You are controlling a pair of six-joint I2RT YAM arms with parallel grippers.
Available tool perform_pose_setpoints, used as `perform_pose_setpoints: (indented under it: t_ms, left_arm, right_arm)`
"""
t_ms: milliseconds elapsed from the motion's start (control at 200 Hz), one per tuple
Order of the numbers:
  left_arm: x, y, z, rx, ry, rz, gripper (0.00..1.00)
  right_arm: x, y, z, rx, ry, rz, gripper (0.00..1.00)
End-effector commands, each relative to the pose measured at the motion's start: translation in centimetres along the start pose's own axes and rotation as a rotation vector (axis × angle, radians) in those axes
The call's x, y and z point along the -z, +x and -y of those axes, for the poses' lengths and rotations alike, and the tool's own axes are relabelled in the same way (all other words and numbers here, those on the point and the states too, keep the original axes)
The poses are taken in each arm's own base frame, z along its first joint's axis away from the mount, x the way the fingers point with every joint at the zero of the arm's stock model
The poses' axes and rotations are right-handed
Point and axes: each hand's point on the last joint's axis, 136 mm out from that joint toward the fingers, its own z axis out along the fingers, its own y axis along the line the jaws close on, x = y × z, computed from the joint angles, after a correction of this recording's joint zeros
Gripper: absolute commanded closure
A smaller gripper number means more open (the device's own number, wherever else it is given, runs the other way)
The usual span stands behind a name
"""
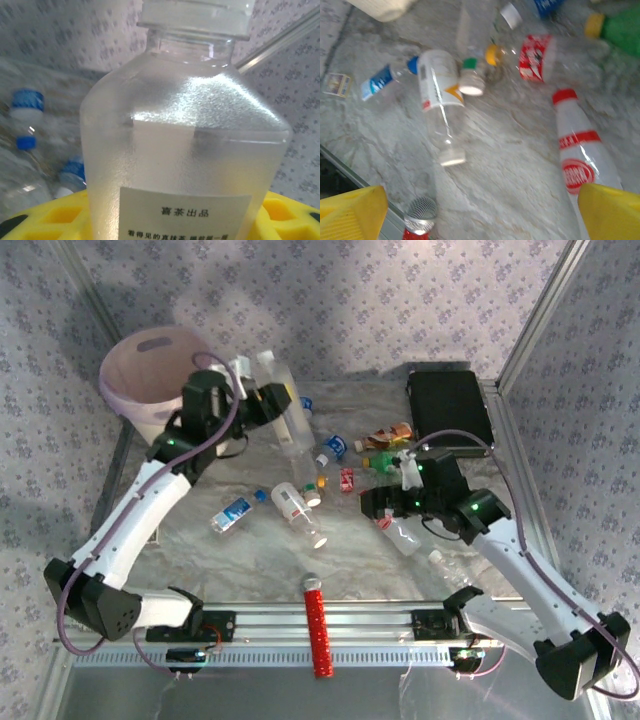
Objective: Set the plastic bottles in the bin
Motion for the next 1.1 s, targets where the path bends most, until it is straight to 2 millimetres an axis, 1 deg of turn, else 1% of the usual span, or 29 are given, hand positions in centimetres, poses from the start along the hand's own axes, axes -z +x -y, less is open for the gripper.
perform_pose_setpoints:
  t_ms: [0, 170, 310, 325, 345, 400, 495, 535, 660, 710, 795, 964, 1094]
  left_arm:
    - [2.0, -2.7, -0.5, -0.118, -0.065, 0.016, 0.46]
    - [4.7, -8.6, -1.5, -0.173, -0.143, 0.109, 0.47]
    - [6.3, -12.6, -2.8, -0.226, -0.223, 0.166, 0.47]
    - [6.2, -12.4, -3.6, -0.216, -0.242, 0.149, 0.48]
    - [6.8, -13.2, -3.3, -0.221, -0.243, 0.165, 0.48]
    - [7.1, -14.4, -4.1, -0.222, -0.265, 0.177, 0.48]
    - [7.7, -16.1, -6.2, -0.244, -0.338, 0.183, 0.48]
    - [8.3, -17.3, -7.7, -0.244, -0.390, 0.202, 0.48]
    - [9.9, -20.0, -11.2, -0.223, -0.488, 0.240, 0.48]
    - [10.3, -20.7, -12.3, -0.226, -0.530, 0.246, 0.48]
    - [10.5, -21.3, -13.8, -0.261, -0.612, 0.233, 0.48]
    - [9.0, -20.9, -17.5, -0.286, -0.714, 0.147, 0.48]
    - [7.6, -20.6, -19.7, -0.291, -0.751, 0.087, 0.48]
  right_arm:
    - [0.9, 2.7, 1.2, -0.046, 0.036, -0.068, 0.01]
    - [1.4, 3.6, 1.8, -0.087, 0.062, -0.092, 0.01]
    - [1.6, 4.2, 2.1, -0.116, 0.080, -0.114, 0.02]
    - [1.6, 4.3, 2.2, -0.119, 0.082, -0.117, 0.02]
    - [1.6, 4.4, 2.2, -0.124, 0.083, -0.119, 0.02]
    - [1.7, 4.7, 2.2, -0.130, 0.085, -0.123, 0.02]
    - [1.8, 5.0, 2.3, -0.138, 0.085, -0.120, 0.03]
    - [1.9, 5.0, 2.3, -0.142, 0.085, -0.119, 0.03]
    - [2.1, 5.1, 2.2, -0.151, 0.084, -0.130, 0.03]
    - [2.2, 5.2, 2.2, -0.148, 0.085, -0.130, 0.03]
    - [2.2, 5.4, 2.4, -0.147, 0.091, -0.129, 0.03]
    - [1.8, 5.7, 2.6, -0.154, 0.087, -0.138, 0.04]
    - [1.5, 5.6, 2.6, -0.151, 0.085, -0.153, 0.04]
